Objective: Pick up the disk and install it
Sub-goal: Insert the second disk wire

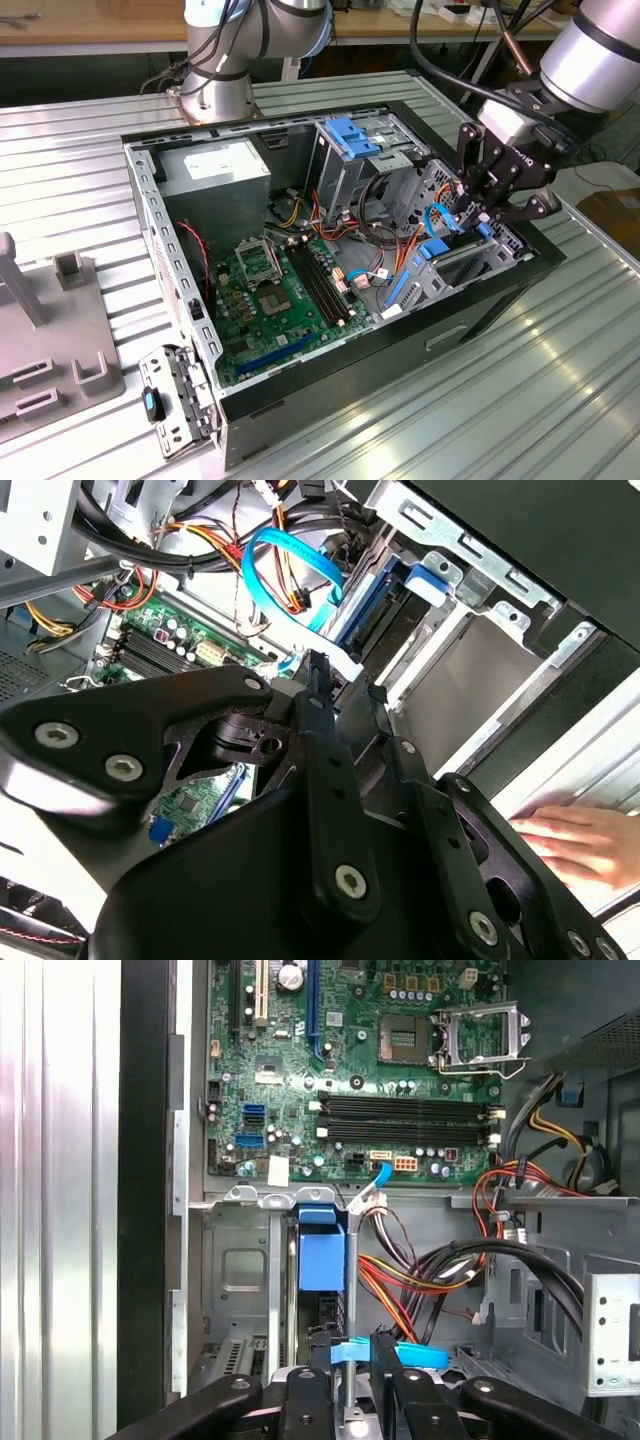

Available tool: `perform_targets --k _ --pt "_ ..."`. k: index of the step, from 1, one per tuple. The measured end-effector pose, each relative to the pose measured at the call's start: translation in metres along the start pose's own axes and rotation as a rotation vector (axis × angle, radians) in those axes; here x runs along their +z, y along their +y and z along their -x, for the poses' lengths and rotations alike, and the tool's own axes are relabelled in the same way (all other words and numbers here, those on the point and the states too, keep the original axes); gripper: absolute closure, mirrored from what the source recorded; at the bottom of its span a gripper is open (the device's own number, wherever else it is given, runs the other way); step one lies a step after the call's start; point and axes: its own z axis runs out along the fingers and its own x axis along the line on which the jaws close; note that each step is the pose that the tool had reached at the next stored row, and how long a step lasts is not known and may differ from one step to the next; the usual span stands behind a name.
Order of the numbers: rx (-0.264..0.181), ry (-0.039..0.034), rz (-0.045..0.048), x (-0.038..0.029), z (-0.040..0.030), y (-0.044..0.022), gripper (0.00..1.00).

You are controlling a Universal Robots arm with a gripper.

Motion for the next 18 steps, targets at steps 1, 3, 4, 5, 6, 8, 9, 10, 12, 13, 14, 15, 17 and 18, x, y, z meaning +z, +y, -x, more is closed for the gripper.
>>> perform_targets --k 1,3,4,5,6,8,9,10,12,13,14,15,17,18 --pt "-0.01 0.0 0.0011 0.0 0.0 -0.0016 0.7" --pt "-0.066 0.0 0.0057 0.0 0.0 -0.0061 0.7" --pt "-0.095 0.0005 0.0081 -0.0001 -0.0001 -0.007 0.7" --pt "-0.13 0.0002 0.0117 -0.0001 -0.0001 -0.0088 0.7" --pt "-0.147 0.0002 0.014 -0.0002 -0.0002 -0.01 0.7" --pt "-0.188 -0.0006 0.0197 -0.0003 -0.0002 -0.0134 0.7" --pt "-0.209 -0.0047 0.0212 -0.0003 -0.0003 -0.0155 0.7" --pt "-0.218 -0.0081 0.0219 -0.0003 -0.0003 -0.0175 0.7" --pt "-0.222 -0.0083 0.0224 -0.0003 -0.0003 -0.018 0.7" --pt "-0.223 -0.0083 0.0225 -0.0003 -0.0003 -0.018 0.7" --pt "-0.223 -0.0083 0.0225 -0.0004 -0.0003 -0.018 0.7" --pt "-0.223 -0.008 0.0225 -0.0003 -0.0003 -0.0181 0.7" --pt "-0.234 -0.0076 0.0233 -0.0003 0.0018 -0.0205 0.7" --pt "-0.241 -0.0076 0.0239 -0.0001 0.0034 -0.0221 0.7"
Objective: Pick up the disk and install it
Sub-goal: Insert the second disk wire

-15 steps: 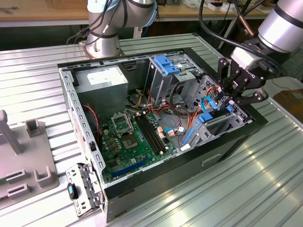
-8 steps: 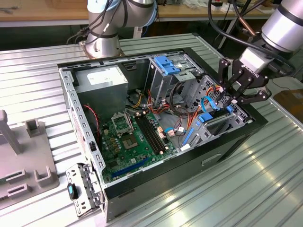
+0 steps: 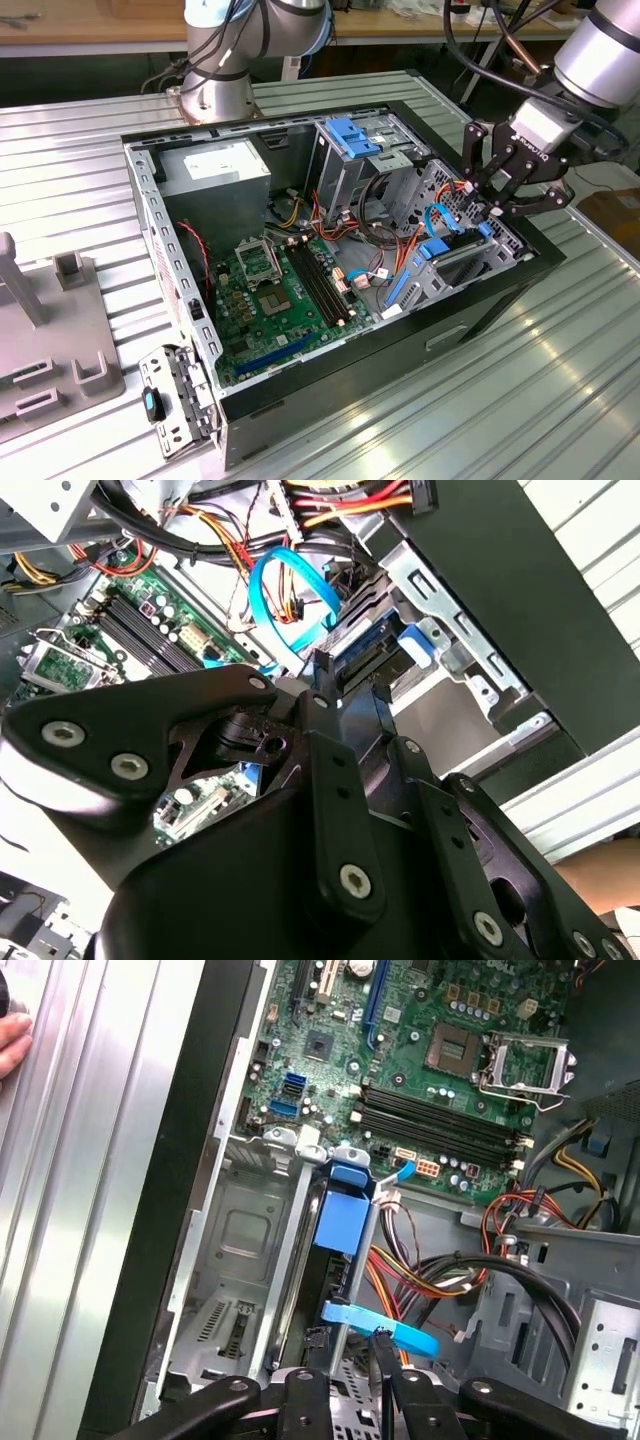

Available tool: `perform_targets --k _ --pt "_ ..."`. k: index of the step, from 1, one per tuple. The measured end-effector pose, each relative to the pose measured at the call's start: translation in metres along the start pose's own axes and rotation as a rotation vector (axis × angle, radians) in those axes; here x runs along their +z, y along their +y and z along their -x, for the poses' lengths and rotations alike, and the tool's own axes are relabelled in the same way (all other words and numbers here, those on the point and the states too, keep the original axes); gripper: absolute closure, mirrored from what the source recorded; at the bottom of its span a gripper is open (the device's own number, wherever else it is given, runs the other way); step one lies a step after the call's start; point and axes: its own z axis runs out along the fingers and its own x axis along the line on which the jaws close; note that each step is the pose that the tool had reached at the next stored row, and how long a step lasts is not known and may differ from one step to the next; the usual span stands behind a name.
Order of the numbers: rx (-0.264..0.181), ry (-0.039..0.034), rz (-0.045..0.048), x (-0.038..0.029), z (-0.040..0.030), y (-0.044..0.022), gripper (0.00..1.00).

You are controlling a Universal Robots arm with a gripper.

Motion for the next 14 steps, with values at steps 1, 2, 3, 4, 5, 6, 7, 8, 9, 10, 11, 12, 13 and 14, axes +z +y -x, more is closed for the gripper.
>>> perform_targets --k 1,2,3,4,5,6,7,8,9,10,11,12,13,14 --pt "-0.005 0.0001 0.0004 0.0 0.0007 -0.001 0.7" --pt "-0.009 0.0003 0.0007 0.0 0.0013 -0.0017 0.7" --pt "-0.014 0.0004 0.0011 0.0001 0.002 -0.0026 0.7" --pt "-0.022 0.0006 0.0017 0.0001 0.003 -0.0041 0.7" --pt "-0.037 0.0009 0.0029 0.0002 0.0049 -0.0082 0.7" --pt "-0.042 0.0009 0.0033 0.0002 0.0052 -0.0096 0.7" --pt "-0.045 0.0011 0.0036 0.0002 0.0052 -0.0107 0.7" --pt "-0.053 0.0013 0.0042 0.0001 0.0052 -0.0129 0.7" --pt "-0.065 0.0016 0.0051 0.0 0.0048 -0.0159 0.7" --pt "-0.078 0.0019 0.0062 -0.0001 0.0044 -0.019 0.7" --pt "-0.096 0.0024 0.0077 -0.0002 0.0041 -0.0205 0.7" --pt "-0.131 0.0031 0.0104 -0.0002 0.0041 -0.0205 0.7" --pt "-0.164 0.0038 0.013 -0.0001 0.0041 -0.0206 0.7" --pt "-0.201 0.0048 0.016 -0.0002 0.0041 -0.0206 0.7"
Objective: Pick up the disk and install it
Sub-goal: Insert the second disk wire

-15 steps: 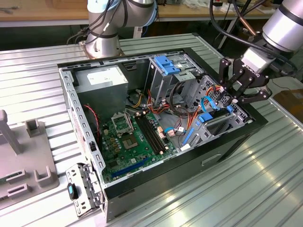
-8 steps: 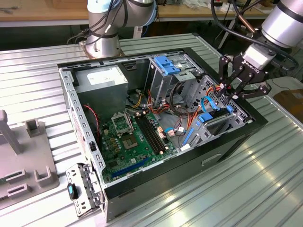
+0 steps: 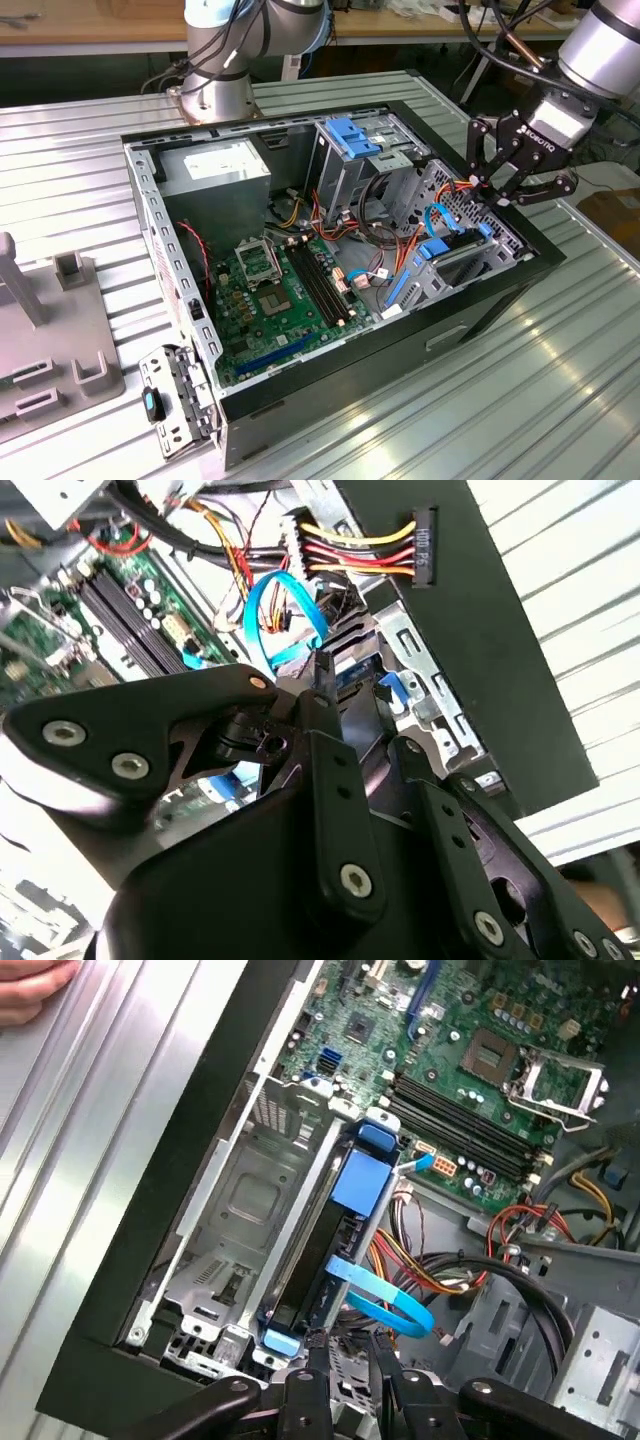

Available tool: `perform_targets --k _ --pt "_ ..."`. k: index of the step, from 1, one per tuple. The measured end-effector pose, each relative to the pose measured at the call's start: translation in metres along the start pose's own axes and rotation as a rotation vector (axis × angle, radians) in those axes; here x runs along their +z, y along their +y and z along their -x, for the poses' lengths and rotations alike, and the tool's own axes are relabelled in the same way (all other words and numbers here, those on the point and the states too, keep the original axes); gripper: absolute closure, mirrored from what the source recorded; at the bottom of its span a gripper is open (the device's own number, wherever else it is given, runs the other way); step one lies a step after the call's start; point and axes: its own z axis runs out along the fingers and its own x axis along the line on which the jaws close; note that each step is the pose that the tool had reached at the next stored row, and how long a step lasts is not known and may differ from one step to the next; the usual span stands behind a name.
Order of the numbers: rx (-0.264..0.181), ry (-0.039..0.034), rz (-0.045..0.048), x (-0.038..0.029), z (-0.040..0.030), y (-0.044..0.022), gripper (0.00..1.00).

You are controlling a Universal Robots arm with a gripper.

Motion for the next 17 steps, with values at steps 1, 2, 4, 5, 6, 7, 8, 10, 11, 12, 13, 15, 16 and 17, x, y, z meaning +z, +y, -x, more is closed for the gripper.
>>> perform_targets --k 1,2,4,5,6,7,8,10,11,12,13,15,16,17 --pt "-0.035 0.0007 0.0027 0.0001 0.0 0.0 0.7" --pt "-0.067 0.0015 0.0052 0.0 -0.0001 -0.0002 0.7" --pt "-0.101 0.0004 0.0069 -0.0001 -0.0001 -0.0002 0.7" --pt "-0.124 -0.0012 0.0075 -0.0001 -0.0001 -0.0003 0.7" --pt "-0.144 -0.0041 0.0073 -0.0001 -0.0001 -0.0003 0.7" --pt "-0.169 -0.0081 0.0067 0.0 -0.0002 -0.0004 0.7" --pt "-0.19 -0.0119 0.0054 -0.0001 -0.0002 -0.0004 0.7" --pt "-0.223 -0.0162 -0.003 -0.0002 -0.0002 -0.0006 0.7" --pt "-0.238 -0.0154 -0.0114 0.0 -0.0002 -0.0005 0.7" --pt "-0.248 -0.0139 -0.0186 -0.0001 -0.0002 -0.0005 0.7" --pt "-0.255 -0.0129 -0.0242 -0.0001 -0.0002 -0.0005 0.7" --pt "-0.274 -0.0091 -0.0406 -0.0001 -0.0002 -0.0005 0.7" --pt "-0.288 -0.0021 -0.0631 -0.0001 -0.0002 -0.0005 0.7" --pt "-0.297 0.0034 -0.0822 -0.0001 -0.0002 -0.0005 0.7"
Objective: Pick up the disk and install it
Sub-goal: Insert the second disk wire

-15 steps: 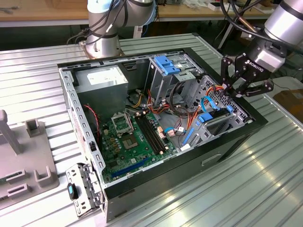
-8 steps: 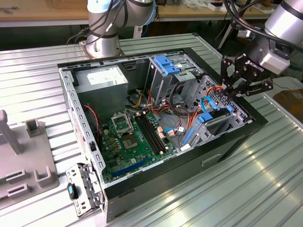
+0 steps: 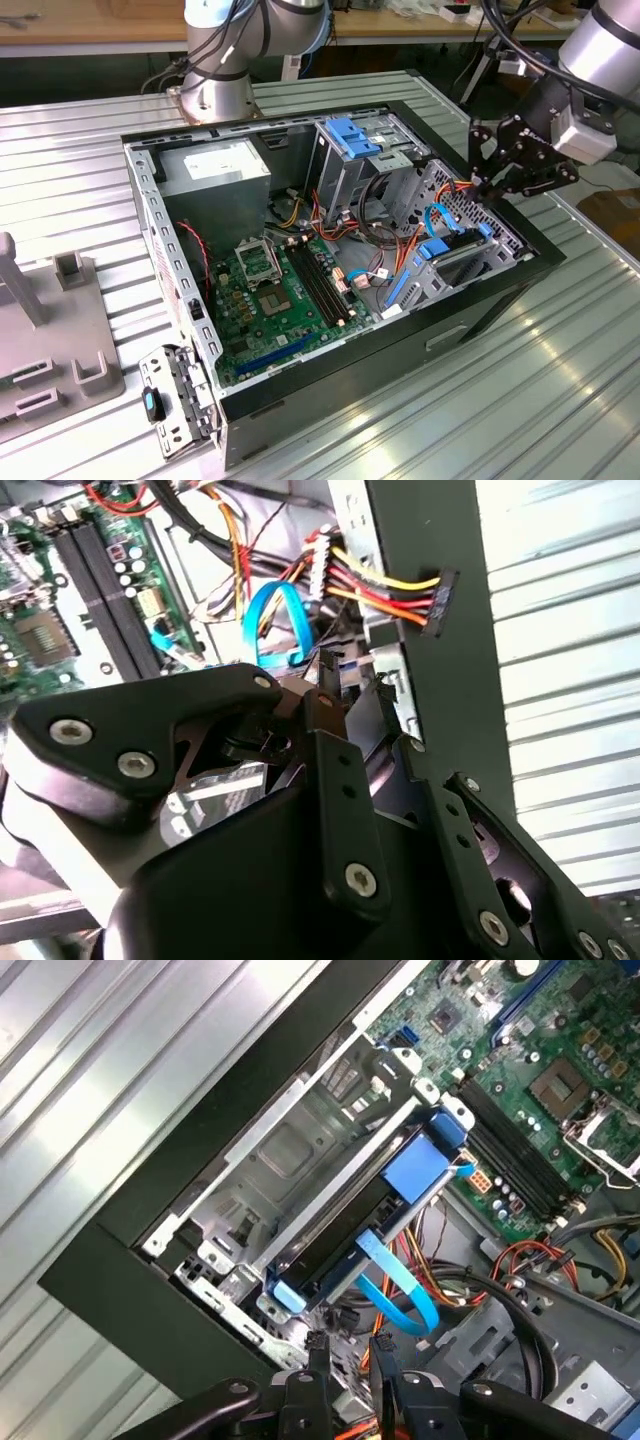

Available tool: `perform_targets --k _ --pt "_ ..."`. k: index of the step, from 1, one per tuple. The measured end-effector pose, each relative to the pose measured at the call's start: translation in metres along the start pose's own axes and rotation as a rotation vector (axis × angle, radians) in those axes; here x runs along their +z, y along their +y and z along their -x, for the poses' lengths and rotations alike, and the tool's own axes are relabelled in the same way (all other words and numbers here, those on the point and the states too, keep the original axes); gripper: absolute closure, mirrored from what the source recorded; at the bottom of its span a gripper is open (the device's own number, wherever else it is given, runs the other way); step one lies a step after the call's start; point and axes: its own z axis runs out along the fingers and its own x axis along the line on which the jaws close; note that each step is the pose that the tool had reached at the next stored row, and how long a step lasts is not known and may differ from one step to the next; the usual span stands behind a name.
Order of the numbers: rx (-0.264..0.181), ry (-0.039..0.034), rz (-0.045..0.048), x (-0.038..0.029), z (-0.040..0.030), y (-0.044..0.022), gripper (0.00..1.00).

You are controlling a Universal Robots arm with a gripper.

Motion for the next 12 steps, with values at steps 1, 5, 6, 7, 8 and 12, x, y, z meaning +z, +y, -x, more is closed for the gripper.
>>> perform_targets --k 1,5,6,7,8,12 --pt "-0.009 0.0076 -0.0167 0.0 0.0 0.0 0.7" --pt "-0.039 0.0383 -0.071 0.0002 0.0 0.0 0.7" --pt "-0.047 0.0463 -0.0821 0.0001 0.0 0.0 0.7" --pt "-0.053 0.0522 -0.0905 0.0 0.0 0.0 0.7" --pt "-0.06 0.0601 -0.0993 0.0 0.0 0.0 0.7" --pt "-0.098 0.0593 -0.1016 0.0001 0.0004 0.0 0.7"
